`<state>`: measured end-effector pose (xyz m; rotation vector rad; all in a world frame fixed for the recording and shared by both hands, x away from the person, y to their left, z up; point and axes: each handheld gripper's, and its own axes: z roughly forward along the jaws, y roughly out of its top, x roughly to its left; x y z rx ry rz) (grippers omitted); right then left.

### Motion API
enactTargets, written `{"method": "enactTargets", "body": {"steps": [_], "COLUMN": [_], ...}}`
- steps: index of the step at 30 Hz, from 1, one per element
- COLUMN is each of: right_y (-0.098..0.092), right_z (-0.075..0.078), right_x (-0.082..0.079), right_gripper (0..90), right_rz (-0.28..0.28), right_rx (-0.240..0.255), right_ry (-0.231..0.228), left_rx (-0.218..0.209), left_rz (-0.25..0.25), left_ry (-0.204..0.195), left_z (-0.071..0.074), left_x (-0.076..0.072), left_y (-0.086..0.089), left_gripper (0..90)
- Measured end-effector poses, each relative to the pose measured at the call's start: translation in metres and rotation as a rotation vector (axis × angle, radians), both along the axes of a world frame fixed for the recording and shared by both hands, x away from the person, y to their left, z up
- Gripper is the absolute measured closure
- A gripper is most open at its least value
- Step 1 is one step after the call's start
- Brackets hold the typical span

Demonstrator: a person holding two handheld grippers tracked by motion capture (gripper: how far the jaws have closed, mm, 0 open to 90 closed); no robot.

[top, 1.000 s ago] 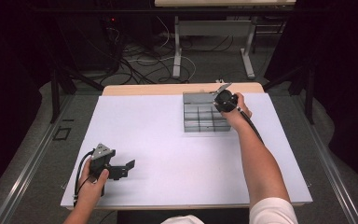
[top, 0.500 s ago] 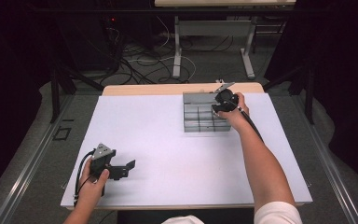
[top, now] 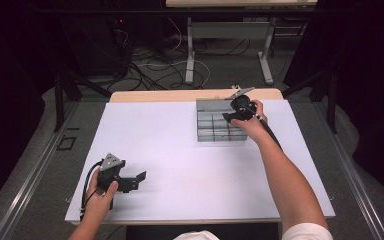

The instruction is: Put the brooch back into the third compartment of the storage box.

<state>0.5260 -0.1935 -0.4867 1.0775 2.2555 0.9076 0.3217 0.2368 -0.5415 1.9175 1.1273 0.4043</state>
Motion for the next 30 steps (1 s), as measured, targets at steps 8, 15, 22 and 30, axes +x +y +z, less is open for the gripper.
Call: {"method": "enactTargets", "body": {"steps": [8, 15, 22, 30], "right_y": [0.004, 0.004, 0.000, -0.004], "right_z": [0.013, 0.021, 0.030, 0.039], "right_x": [-0.012, -0.024, -0.036, -0.058], "right_gripper": [29.3, 24.9, 17.1, 14.6], "right_rz": [0.010, -0.012, -0.015, 0.008], "right_rx": [0.054, 0.099, 0.062, 0.092], "right_ry": [-0.007, 0.029, 0.063, 0.050], "left_rx": [-0.010, -0.011, -0.009, -0.009], "left_rz": [0.007, 0.006, 0.007, 0.008], "left_ry": [-0.006, -0.007, -0.005, -0.006], "left_z": [-0.001, -0.001, -0.001, -0.001], "left_x": [0.000, 0.000, 0.000, -0.001], "left_y": [-0.002, -0.002, -0.002, -0.002], "left_gripper": [4.2, 4.2, 4.2, 4.2]}}
